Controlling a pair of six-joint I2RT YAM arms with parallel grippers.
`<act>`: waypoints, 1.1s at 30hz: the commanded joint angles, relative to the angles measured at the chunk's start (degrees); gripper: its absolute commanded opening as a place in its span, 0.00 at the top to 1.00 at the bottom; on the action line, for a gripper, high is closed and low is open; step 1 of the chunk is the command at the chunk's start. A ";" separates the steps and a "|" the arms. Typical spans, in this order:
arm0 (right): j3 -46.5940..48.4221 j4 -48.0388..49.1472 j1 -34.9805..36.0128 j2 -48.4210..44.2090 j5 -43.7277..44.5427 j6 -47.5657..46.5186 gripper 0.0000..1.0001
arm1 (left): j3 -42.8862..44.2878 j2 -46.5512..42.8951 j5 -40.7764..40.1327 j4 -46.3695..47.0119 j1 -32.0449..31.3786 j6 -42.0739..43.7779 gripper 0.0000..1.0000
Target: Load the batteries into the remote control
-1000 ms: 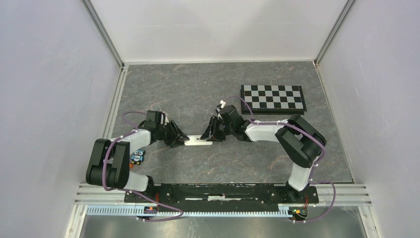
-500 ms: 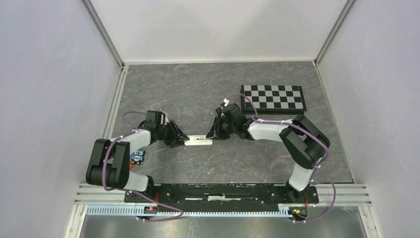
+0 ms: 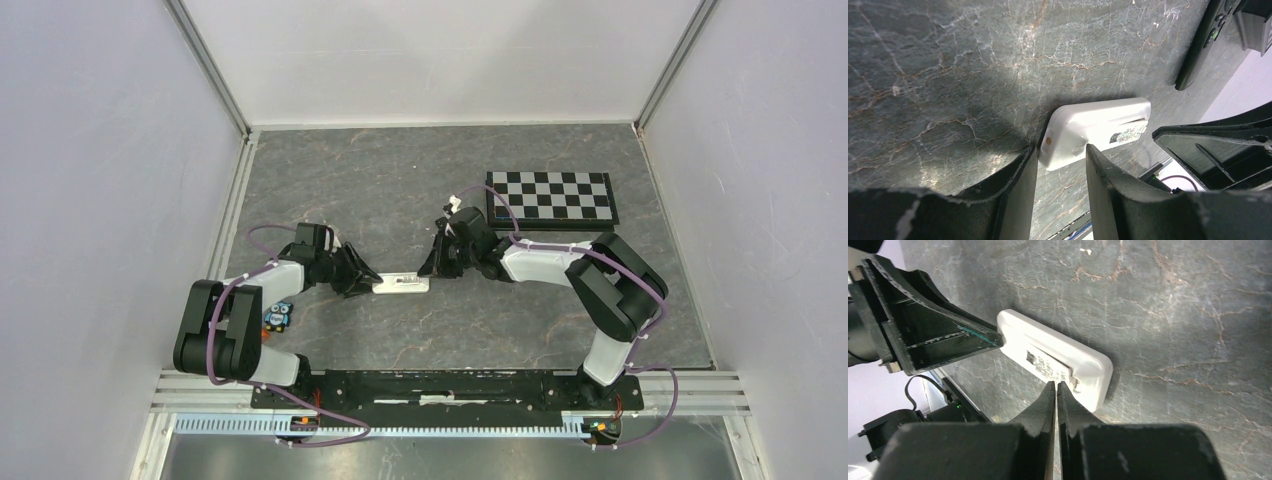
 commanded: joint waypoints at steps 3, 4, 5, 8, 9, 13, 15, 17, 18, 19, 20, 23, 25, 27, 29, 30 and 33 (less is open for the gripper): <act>2.49 4.75 0.60 0.01 -2.79 -0.90 0.95 | -0.25 0.63 -1.46 -0.61 -0.21 1.40 0.52; 2.45 4.56 0.61 0.53 -3.16 -0.71 0.96 | -0.23 0.64 -1.45 -0.62 -0.21 1.41 0.52; 2.26 4.44 0.61 1.05 -3.23 -0.53 0.96 | -0.27 0.59 -1.46 -0.60 -0.21 1.36 0.52; 1.84 3.18 0.66 2.64 -2.74 -0.44 0.97 | -0.27 0.38 -1.54 -0.61 -0.23 1.41 0.52; 1.65 3.03 0.70 3.16 -2.51 -0.50 0.97 | -0.33 0.28 -1.68 -0.69 -0.21 1.41 0.52; 2.17 0.04 0.79 4.60 -0.47 -1.69 0.98 | -0.45 0.03 -1.80 -0.70 -0.21 1.32 0.52; 2.46 -1.23 0.83 4.79 0.18 -2.19 0.99 | -0.40 -0.20 -1.89 -0.69 -0.21 1.15 0.52; 2.49 -1.01 0.88 4.38 0.39 -2.65 0.99 | -0.24 -0.41 -1.89 -0.74 -0.21 1.06 0.52; 2.40 -0.42 1.01 3.65 0.75 -3.14 0.99 | -0.06 -0.53 -1.90 -0.85 -0.21 0.97 0.52; 2.53 0.10 1.04 2.78 1.24 -3.87 0.98 | 0.23 -0.88 -1.94 -1.01 -0.22 0.89 0.52; 2.65 1.31 1.05 1.93 1.33 -5.17 0.97 | 0.62 -1.19 -2.05 -1.32 -0.21 0.88 0.52; 3.69 5.21 1.05 -1.15 0.60 -12.37 0.89 | 2.70 -2.62 -3.24 -3.36 -0.23 1.41 0.48; 4.55 6.50 1.05 -3.14 -0.14 -18.29 0.78 | 4.49 -4.03 -5.13 -5.91 -0.22 2.37 0.42; 5.75 6.36 1.05 -4.43 -1.88 -26.50 0.55 | 7.14 -5.46 -7.96 -9.12 -0.23 4.12 0.33; 6.63 5.28 1.14 -4.86 -4.90 -35.10 0.35 | 9.34 -6.91 -11.08 -12.00 -0.12 5.86 0.22; 7.30 4.04 1.21 -4.69 -7.06 -40.40 0.30 | 10.20 -7.65 -12.74 -13.43 -0.06 6.41 0.15; 11.33 -4.86 2.50 -2.44 -7.69 -54.64 0.23 | 12.10 -9.84 -16.31 -15.55 0.85 7.20 0.00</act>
